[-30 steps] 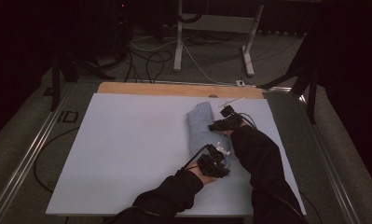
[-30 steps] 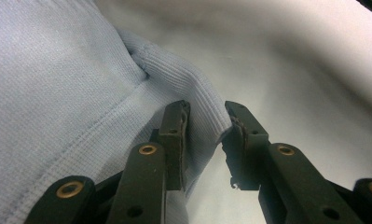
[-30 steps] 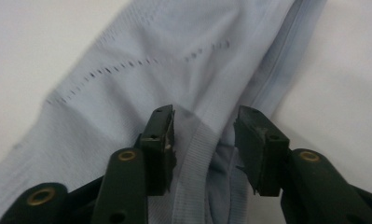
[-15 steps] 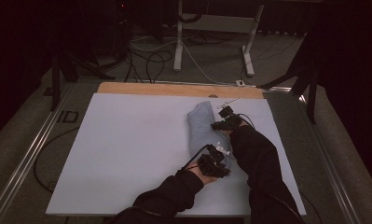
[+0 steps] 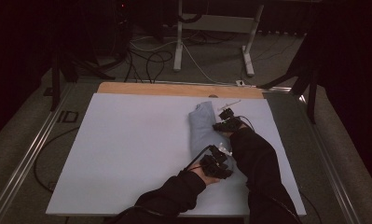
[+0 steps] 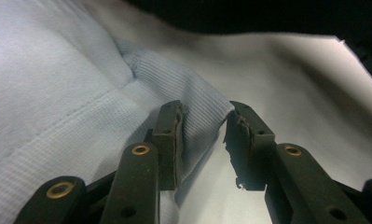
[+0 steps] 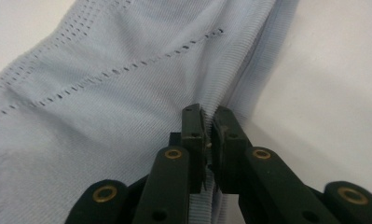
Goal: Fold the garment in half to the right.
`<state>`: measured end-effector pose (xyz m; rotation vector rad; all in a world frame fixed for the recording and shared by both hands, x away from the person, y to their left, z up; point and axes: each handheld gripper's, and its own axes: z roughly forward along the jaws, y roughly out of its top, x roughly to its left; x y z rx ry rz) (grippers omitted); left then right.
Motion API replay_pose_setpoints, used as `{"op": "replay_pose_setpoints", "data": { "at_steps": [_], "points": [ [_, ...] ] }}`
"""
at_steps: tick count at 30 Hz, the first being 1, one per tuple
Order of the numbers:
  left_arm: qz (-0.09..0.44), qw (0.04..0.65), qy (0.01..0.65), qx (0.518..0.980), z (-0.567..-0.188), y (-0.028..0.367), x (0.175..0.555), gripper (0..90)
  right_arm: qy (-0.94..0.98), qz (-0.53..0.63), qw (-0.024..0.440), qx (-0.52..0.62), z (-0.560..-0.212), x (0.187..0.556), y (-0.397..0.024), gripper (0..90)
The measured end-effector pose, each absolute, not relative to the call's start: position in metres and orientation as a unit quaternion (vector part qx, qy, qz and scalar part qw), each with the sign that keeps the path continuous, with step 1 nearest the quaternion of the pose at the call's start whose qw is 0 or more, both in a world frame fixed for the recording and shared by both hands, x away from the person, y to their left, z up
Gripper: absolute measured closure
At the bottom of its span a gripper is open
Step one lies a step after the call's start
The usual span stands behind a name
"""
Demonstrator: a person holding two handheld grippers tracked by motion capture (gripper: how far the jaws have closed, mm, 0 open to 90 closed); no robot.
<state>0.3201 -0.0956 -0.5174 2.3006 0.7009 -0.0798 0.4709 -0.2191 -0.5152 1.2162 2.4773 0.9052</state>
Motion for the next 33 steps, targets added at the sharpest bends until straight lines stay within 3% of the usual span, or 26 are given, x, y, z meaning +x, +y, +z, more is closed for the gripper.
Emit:
{"op": "replay_pose_setpoints", "data": {
  "at_steps": [7,8,11,18,27,33],
  "points": [
    [-0.034,0.353,0.271,0.895,-0.517,-0.100,0.321,66.2,0.842,0.324,0.116,0.416,-0.506,0.468,-0.225,61.0],
    [-0.034,0.353,0.271,0.895,-0.517,-0.100,0.321,66.2,0.842,0.324,0.116,0.416,-0.506,0.468,-0.225,61.0],
    [-0.028,0.354,0.272,0.894,-0.517,-0.103,0.319,66.0,0.838,0.337,0.122,0.412,-0.496,0.465,-0.227,45.6],
    [-0.030,0.360,0.255,0.897,-0.516,-0.105,0.313,54.9,0.820,0.376,0.110,0.418,-0.485,0.458,-0.235,18.1],
    [-0.056,0.389,0.237,0.888,-0.496,-0.093,0.313,53.9,0.816,0.401,0.095,0.405,-0.472,0.450,-0.239,10.4],
    [-0.023,0.413,0.225,0.882,-0.477,-0.078,0.312,40.1,0.821,0.403,0.096,0.392,-0.468,0.444,-0.239,9.7]
  ]
}}
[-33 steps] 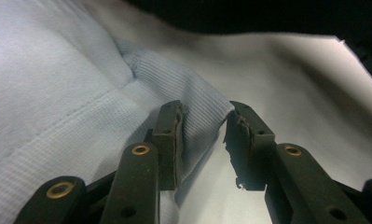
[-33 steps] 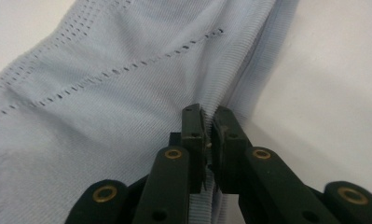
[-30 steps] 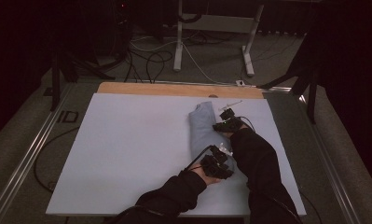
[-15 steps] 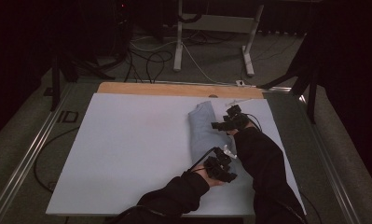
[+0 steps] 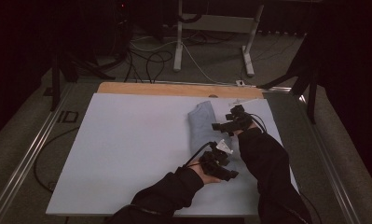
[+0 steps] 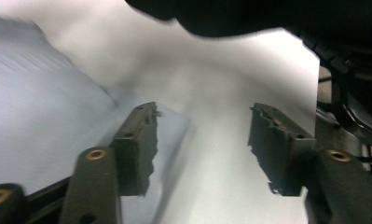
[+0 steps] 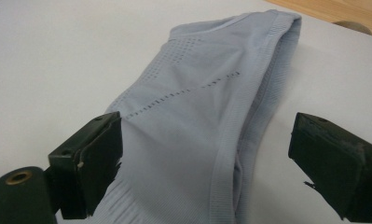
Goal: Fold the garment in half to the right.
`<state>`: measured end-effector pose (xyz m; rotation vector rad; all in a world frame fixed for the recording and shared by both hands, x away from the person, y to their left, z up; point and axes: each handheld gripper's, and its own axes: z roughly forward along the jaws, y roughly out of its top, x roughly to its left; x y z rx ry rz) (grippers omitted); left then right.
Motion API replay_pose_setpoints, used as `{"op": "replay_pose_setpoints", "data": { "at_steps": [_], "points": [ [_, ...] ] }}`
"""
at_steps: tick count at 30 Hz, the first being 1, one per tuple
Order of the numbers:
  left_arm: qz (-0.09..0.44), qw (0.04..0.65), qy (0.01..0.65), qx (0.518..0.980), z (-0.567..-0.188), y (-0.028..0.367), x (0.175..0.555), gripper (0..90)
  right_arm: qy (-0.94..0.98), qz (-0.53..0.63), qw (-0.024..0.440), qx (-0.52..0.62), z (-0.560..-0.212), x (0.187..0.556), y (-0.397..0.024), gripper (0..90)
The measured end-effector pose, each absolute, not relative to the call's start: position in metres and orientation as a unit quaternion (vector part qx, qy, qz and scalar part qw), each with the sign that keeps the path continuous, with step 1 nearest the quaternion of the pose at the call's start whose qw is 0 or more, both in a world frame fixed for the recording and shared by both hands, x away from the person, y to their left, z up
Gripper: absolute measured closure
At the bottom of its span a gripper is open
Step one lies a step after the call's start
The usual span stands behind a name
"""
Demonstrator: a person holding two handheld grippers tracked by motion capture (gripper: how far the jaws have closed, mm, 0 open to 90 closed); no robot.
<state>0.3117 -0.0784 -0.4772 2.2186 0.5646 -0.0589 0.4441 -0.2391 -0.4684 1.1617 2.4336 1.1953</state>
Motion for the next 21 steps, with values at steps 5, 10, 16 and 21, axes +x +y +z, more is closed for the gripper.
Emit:
{"op": "replay_pose_setpoints", "data": {
  "at_steps": [5,10,16,21],
  "points": [
    [-0.024,0.431,0.225,0.874,-0.465,-0.059,0.320,24.5,0.822,0.405,0.104,0.386,-0.463,0.439,-0.239,9.7],
    [-0.006,0.434,0.216,0.875,-0.459,-0.042,0.326,11.6,0.823,0.410,0.109,0.378,-0.458,0.432,-0.235,9.7],
    [0.012,0.437,0.216,0.873,-0.457,-0.023,0.331,0.0,0.820,0.422,0.112,0.371,-0.454,0.424,-0.229,9.7],
    [0.035,0.452,0.214,0.865,-0.455,-0.004,0.334,0.0,0.820,0.428,0.112,0.364,-0.451,0.416,-0.224,9.7]
  ]
}}
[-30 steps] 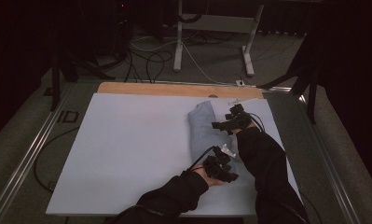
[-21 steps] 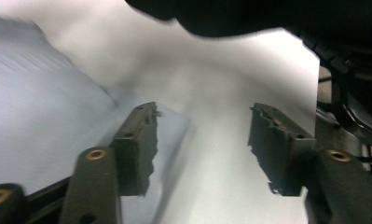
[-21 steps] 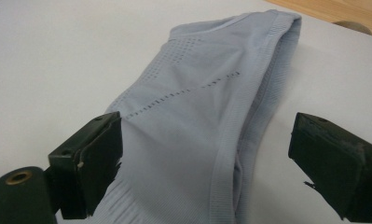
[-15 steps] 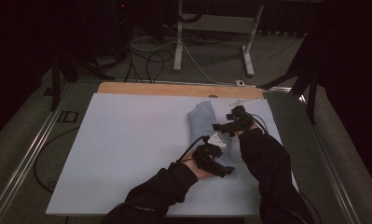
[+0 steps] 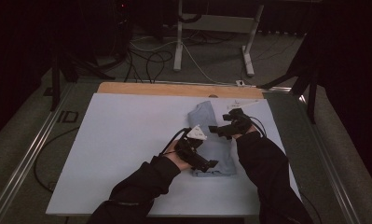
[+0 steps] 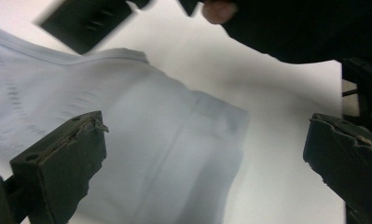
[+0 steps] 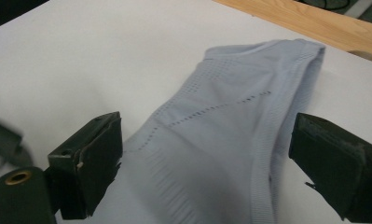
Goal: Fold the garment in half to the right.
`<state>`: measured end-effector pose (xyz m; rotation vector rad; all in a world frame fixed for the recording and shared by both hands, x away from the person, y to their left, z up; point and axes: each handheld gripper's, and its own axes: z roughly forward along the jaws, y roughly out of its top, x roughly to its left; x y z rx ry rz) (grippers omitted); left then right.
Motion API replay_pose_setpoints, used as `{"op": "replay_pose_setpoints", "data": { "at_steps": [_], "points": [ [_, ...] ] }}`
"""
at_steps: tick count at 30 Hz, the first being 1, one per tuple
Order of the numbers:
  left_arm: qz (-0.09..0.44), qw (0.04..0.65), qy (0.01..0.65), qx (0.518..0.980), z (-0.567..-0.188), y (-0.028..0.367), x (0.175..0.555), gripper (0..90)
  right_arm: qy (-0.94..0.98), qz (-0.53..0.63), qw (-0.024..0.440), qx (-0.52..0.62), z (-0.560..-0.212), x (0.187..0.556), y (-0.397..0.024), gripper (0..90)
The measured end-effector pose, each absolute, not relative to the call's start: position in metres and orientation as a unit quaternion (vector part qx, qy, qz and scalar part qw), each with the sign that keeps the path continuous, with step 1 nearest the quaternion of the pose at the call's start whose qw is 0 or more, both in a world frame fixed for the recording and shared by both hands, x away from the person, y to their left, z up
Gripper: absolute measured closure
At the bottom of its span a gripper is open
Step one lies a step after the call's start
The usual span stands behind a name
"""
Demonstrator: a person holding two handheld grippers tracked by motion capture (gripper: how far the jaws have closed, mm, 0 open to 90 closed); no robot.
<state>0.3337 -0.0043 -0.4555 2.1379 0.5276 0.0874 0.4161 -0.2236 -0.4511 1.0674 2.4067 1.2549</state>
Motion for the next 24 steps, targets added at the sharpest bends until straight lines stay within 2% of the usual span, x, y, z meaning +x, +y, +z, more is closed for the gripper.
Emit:
{"op": "replay_pose_setpoints", "data": {
  "at_steps": [6,24],
  "points": [
    [0.026,0.457,0.206,0.865,-0.455,0.021,0.340,0.0,0.826,0.430,0.116,0.346,-0.450,0.405,-0.216,9.7],
    [0.064,0.464,0.222,0.855,-0.445,0.095,0.338,0.0,0.823,0.453,0.119,0.321,-0.455,0.375,-0.223,9.7]
  ]
}}
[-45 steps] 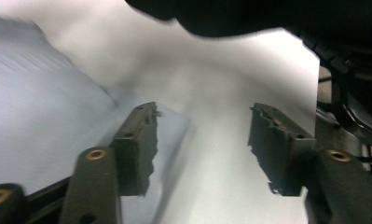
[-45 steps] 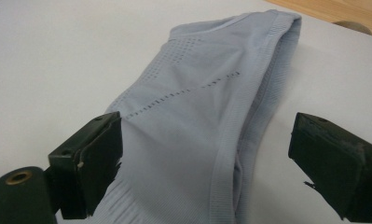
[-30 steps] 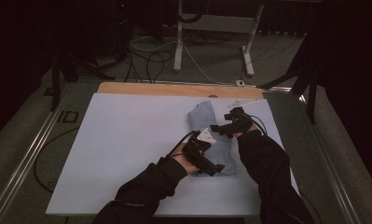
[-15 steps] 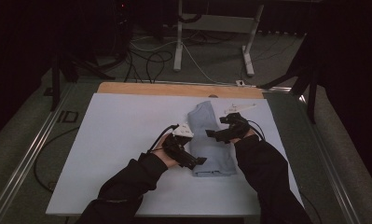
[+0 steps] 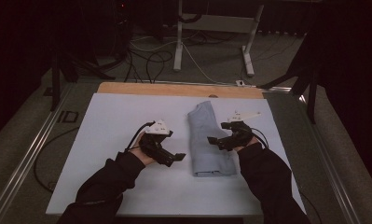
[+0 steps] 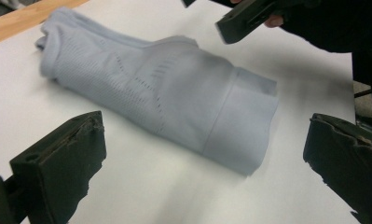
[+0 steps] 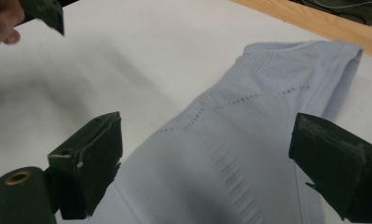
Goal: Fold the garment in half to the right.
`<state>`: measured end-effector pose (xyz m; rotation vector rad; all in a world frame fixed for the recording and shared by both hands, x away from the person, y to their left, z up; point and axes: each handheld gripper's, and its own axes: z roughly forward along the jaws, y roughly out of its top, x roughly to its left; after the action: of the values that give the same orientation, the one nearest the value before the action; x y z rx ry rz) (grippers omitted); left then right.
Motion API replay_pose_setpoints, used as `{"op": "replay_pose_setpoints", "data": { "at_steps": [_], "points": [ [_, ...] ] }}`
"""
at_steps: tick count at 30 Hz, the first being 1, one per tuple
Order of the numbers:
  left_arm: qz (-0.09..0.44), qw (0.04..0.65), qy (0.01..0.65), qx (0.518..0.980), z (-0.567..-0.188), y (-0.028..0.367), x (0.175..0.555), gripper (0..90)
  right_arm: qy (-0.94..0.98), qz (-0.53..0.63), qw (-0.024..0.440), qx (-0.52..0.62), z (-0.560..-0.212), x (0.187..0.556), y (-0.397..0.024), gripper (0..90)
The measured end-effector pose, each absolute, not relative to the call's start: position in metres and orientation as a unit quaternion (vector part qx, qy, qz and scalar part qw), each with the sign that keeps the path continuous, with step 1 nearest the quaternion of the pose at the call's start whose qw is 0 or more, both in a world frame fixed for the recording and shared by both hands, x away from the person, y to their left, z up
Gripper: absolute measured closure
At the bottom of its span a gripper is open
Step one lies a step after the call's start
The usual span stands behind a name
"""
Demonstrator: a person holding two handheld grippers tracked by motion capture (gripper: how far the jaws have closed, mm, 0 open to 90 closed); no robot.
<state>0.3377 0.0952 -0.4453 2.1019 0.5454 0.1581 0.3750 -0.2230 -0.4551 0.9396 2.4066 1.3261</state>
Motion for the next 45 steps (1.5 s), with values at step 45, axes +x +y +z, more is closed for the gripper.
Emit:
{"op": "replay_pose_setpoints", "data": {
  "at_steps": [45],
  "points": [
    [0.118,0.447,0.310,0.831,-0.514,0.241,0.270,0.0,0.803,0.448,0.152,0.362,-0.515,0.290,-0.281,9.7]
  ]
}}
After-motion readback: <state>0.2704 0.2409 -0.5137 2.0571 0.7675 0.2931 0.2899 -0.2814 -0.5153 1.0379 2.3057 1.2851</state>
